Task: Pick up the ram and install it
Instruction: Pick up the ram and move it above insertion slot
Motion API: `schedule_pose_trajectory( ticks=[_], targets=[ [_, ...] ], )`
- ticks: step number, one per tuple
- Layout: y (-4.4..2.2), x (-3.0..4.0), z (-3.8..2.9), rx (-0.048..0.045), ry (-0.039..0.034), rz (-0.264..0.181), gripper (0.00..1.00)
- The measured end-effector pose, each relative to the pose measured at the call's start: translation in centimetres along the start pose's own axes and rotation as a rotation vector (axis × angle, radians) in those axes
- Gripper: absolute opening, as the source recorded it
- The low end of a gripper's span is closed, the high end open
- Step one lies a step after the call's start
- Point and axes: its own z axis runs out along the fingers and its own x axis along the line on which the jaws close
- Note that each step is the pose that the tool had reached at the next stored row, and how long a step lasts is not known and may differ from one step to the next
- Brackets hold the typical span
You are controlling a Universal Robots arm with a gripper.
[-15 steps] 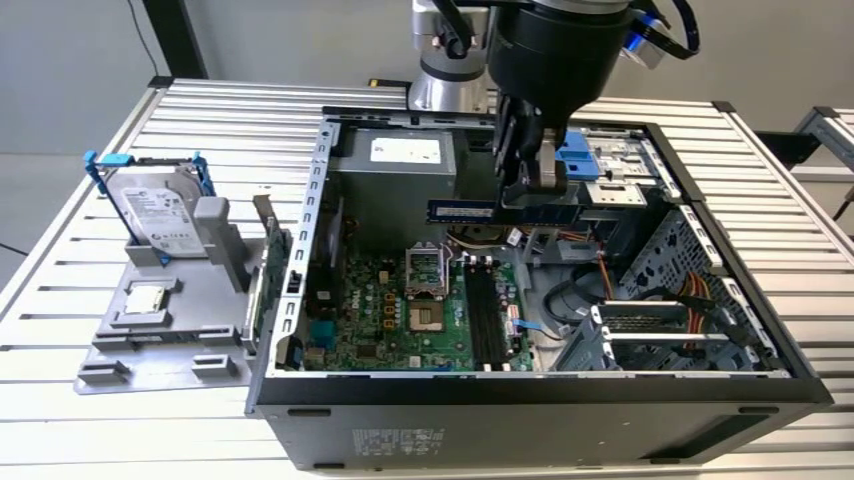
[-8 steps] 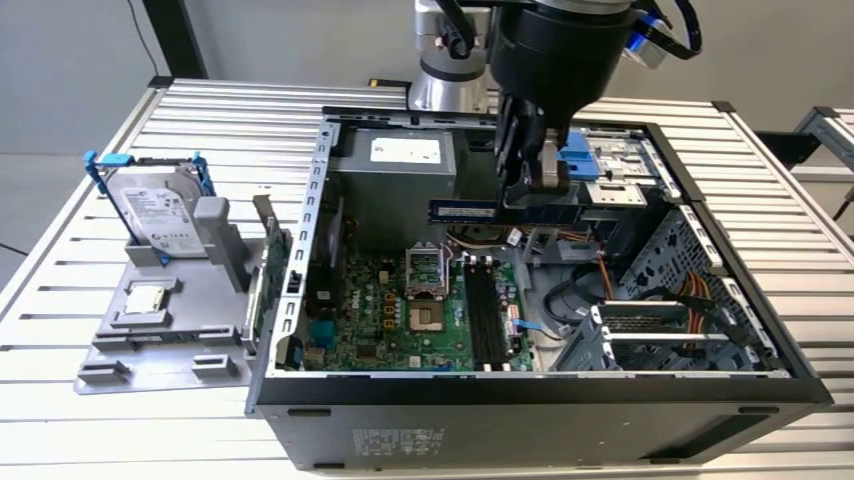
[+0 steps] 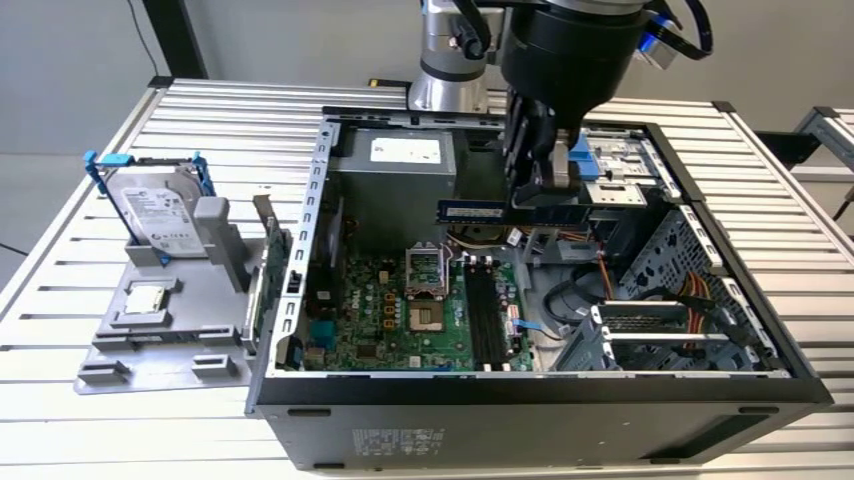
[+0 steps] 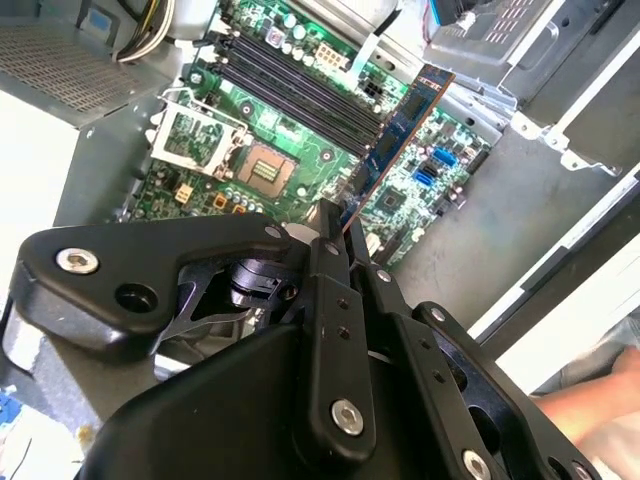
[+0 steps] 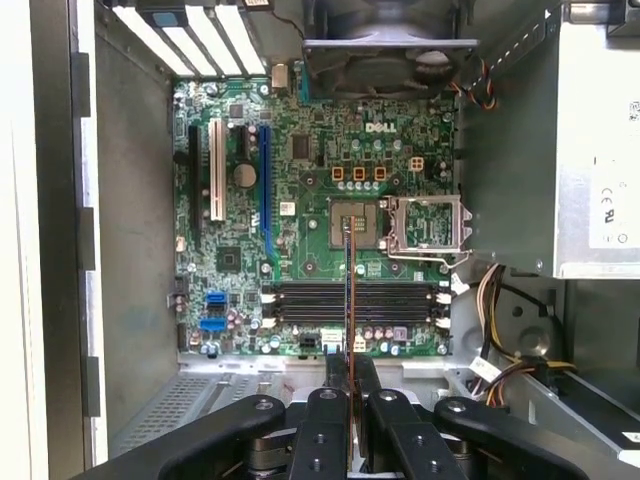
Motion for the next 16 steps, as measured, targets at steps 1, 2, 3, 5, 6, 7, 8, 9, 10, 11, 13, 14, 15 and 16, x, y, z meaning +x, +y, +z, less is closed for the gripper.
schedule_pose_trajectory(
  ticks=[1, 2, 3, 5, 6, 7, 8, 9, 10, 11, 13, 14, 15, 16],
  targets=[
    [-0.02, 0.0, 0.0, 0.0, 0.0, 0.0, 0.0],
    [-0.03, 0.0, 0.0, 0.0, 0.0001, 0.0, 0.0],
    [-0.05, 0.0, 0.0, 0.0, 0.0, 0.0, 0.0],
    [-0.1, 0.0, 0.0, 0.0, 0.0, 0.0, 0.0],
    [-0.14, 0.0, 0.0, 0.0, 0.0, 0.0, 0.0],
    [-0.19, -0.01, 0.0, 0.0, 0.0, 0.0, 0.0],
    [-0.25, -0.01, 0.0, 0.0, 0.0001, 0.0, 0.0],
    [-0.34, -0.01, 0.0, 0.0, 0.0001, 0.0, 0.0],
    [-0.41, -0.01, 0.0, 0.0, 0.0001, 0.0, 0.0],
    [-0.49, -0.01, 0.0, 0.0, 0.0001, 0.0, 0.0],
    [-0.63, -0.02, -0.01, 0.0, 0.0001, 0.0, 0.0],
    [-0.69, -0.02, 0.0, 0.0, 0.0001, 0.0, 0.0],
    [-0.75, -0.02, -0.01, 0.0, 0.0001, 0.0, 0.0],
    [-0.81, -0.02, -0.01, 0.0, 0.0001, 0.0, 0.0]
  ],
)
